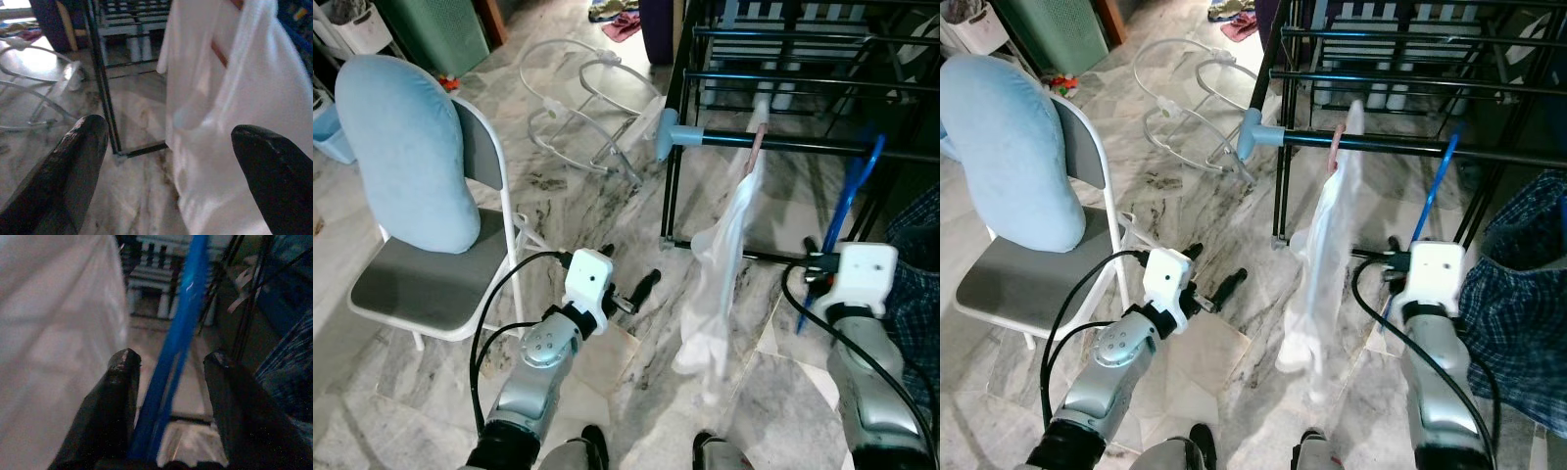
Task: Hang hanger
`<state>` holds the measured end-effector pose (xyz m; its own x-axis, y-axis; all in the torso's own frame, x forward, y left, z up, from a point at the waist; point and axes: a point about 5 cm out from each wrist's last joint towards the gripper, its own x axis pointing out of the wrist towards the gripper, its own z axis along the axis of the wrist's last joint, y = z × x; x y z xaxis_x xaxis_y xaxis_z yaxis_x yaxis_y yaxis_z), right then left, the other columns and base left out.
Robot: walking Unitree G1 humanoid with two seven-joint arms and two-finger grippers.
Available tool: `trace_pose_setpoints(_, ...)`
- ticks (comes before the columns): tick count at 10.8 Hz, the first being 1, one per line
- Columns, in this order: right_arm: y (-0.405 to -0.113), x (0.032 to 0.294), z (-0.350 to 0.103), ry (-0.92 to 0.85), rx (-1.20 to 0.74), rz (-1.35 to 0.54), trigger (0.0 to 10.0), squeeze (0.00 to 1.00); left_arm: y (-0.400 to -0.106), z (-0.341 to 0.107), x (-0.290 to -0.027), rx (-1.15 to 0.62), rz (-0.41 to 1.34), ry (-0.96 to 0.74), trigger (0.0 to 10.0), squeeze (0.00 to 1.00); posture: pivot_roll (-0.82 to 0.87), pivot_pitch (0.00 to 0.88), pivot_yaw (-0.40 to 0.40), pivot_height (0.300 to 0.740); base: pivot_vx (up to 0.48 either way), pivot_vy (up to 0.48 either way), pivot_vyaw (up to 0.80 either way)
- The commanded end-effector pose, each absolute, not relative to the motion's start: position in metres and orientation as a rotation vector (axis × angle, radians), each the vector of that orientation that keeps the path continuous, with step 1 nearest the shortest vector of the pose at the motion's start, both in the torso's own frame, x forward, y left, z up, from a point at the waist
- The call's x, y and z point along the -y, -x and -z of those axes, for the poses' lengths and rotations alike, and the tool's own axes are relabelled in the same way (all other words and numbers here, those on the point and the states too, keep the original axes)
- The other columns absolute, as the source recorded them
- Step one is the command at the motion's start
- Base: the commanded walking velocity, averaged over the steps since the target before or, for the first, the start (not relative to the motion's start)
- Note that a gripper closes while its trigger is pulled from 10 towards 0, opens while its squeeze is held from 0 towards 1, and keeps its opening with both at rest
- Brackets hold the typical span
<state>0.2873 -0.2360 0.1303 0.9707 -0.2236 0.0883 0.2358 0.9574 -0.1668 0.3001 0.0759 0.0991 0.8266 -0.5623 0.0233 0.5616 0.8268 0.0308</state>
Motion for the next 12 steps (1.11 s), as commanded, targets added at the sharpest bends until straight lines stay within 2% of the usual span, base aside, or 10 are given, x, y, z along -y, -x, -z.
trace_pose_setpoints(1,-0.281,0.235,-0.131,0.177,0.084,0.248,10.0,1.0,-0.302,-0.097,-0.082,0.024,0.572,-0.043,10.0,0.0,-0.13,0.202,0.132,0.74,0.0,0.0,0.0)
trace_pose_setpoints(4,-0.264,0.222,-0.135,0.242,0.131,0.275,10.0,1.0,-0.305,-0.095,-0.083,0.018,0.551,-0.037,10.0,0.0,-0.15,0.195,0.126,0.74,0.0,0.0,0.0)
trace_pose_setpoints(10,-0.26,0.205,-0.125,0.241,0.112,0.253,10.0,1.0,-0.309,-0.088,-0.089,-0.008,0.492,-0.045,10.0,0.0,-0.14,0.2,0.131,0.74,0.0,0.0,0.0)
trace_pose_setpoints(12,-0.26,0.203,-0.124,0.233,0.102,0.237,10.0,1.0,-0.31,-0.087,-0.088,-0.012,0.485,-0.041,10.0,0.0,-0.14,0.202,0.131,0.74,-0.262,0.0,0.0)
